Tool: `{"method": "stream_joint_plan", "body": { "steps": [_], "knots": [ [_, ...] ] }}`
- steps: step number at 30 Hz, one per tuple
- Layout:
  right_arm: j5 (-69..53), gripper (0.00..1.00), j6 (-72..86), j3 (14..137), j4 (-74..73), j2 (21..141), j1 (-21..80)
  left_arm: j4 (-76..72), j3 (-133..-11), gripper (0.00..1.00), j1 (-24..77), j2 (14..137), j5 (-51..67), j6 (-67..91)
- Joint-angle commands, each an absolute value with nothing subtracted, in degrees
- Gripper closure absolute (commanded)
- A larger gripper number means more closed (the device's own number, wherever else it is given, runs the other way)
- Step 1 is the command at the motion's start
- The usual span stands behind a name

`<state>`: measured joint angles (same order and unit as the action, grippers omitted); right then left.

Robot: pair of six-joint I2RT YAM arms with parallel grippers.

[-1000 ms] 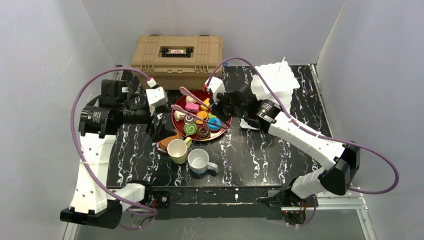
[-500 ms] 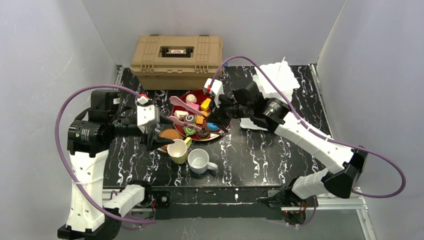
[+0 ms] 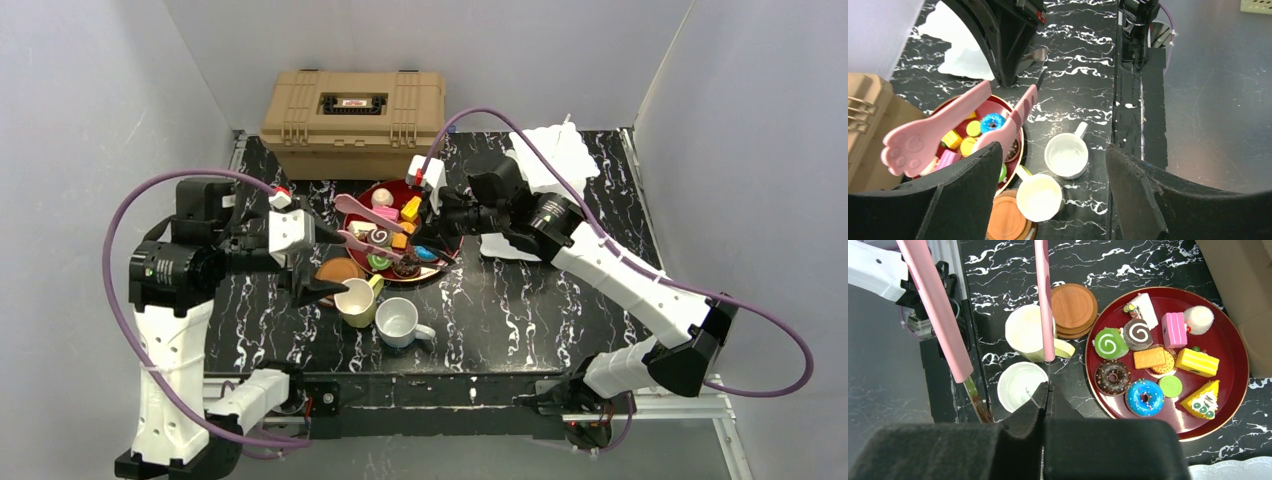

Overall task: Serve the afternoon tea
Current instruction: Pick up the clamp from the center of the board.

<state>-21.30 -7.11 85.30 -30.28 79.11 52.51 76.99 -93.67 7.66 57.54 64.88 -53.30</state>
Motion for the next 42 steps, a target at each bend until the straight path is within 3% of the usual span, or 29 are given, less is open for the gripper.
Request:
{"method": "stream_joint_plan", "body": {
  "steps": [1,6,11,22,25,32,34,35,42],
  "knots": [
    [-21.0,0.99,-9.7,87.0,-31.5,77.2,52.5,75.5,-97.3,0.25,7.8,55.4,65.9,-50.4],
    [-21.1,0.99,-9.3,86.4,-30.9,76.2,52.4,70.5,-98.2,0.23,7.7,53.8,63.4,-46.8],
    [-23.3,0.99,-8.0,88.8,-30.2,77.0,52.5,75.4,-97.8,0.22,7.7,56.0,65.8,-49.6],
    [-24.8,0.99,-7.1,90.2,-28.4,77.7,52.5,64.4,-95.6,0.29,7.7,58.7,65.0,-38.3],
    [-24.7,0.99,-6.5,90.3,-27.3,77.9,52.5,64.9,-94.4,0.41,7.7,58.6,67.1,-39.1],
    [-24.2,0.99,-4.8,89.6,-24.5,78.1,52.5,71.6,-95.0,0.96,7.7,61.0,71.8,-41.1],
    [-25.1,0.99,-4.2,89.2,-23.9,78.0,52.5,74.2,-96.1,1.00,7.7,62.3,71.9,-42.5],
    [-25.8,0.95,-4.0,89.2,-23.8,78.0,52.5,75.2,-96.6,1.00,7.7,62.7,72.2,-43.0],
    [-27.9,0.36,-8.2,86.7,-23.5,73.7,52.4,77.6,-97.6,1.00,7.7,62.3,74.4,-46.0]
  ]
}}
